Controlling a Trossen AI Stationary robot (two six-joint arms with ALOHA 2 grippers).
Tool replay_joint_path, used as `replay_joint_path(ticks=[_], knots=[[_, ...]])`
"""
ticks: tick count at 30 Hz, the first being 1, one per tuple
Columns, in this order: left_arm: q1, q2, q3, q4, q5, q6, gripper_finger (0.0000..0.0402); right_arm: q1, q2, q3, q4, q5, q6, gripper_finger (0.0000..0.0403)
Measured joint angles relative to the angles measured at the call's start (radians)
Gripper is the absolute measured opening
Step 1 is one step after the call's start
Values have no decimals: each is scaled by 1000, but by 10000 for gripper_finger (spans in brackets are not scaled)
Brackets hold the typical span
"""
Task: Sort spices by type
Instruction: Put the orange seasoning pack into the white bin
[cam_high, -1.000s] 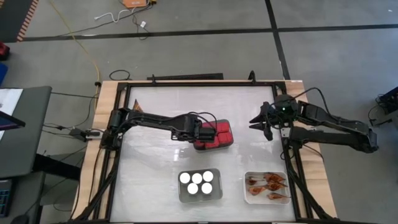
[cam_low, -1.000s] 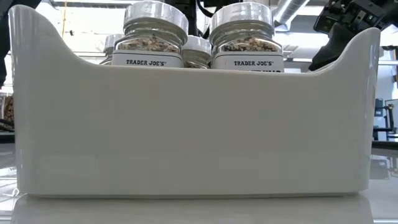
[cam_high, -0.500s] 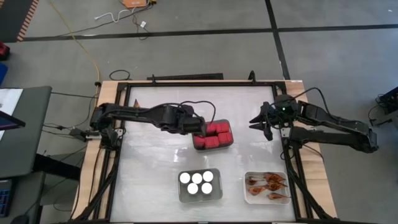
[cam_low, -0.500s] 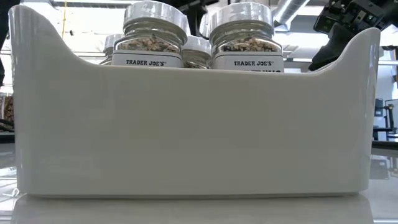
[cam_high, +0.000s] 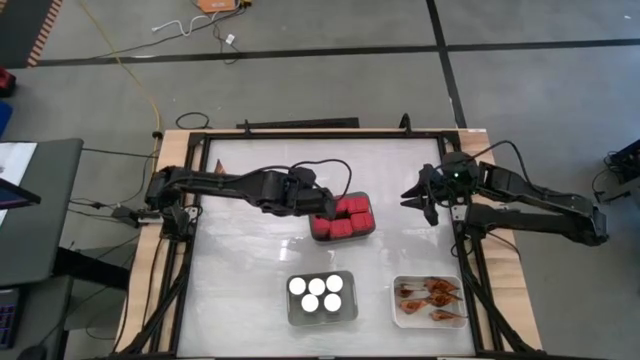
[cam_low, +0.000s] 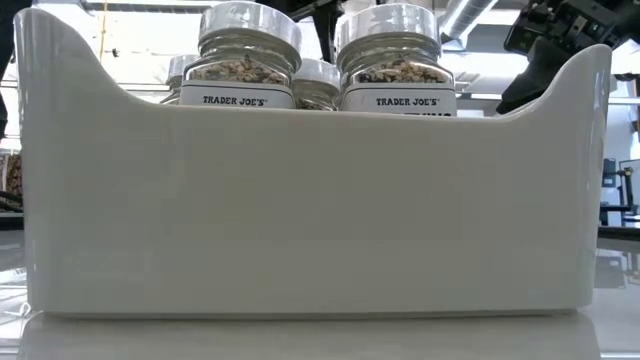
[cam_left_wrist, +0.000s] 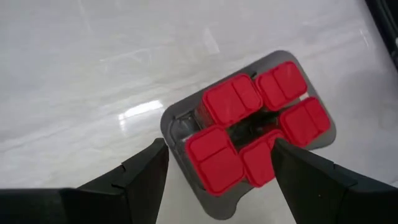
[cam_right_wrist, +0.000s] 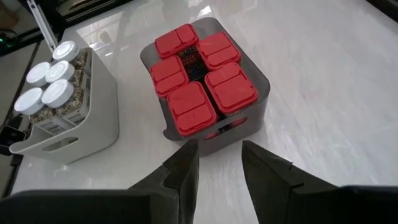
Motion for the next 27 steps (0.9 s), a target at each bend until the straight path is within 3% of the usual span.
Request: replay_joint_path(ticks=[5,11,20,27], knots=[[3,-2,-29,-18,-5,43,272,0,0,0,5,0,40,149],[28,-84,-179,-35,10,44,272,0,0,0,43,1,91,149],[77,-473,-617,85,40,11,272,0,68,0,251,5,253,149],[209,-730,-750,-53,18,66,272,0,197,0,438,7,342,149]])
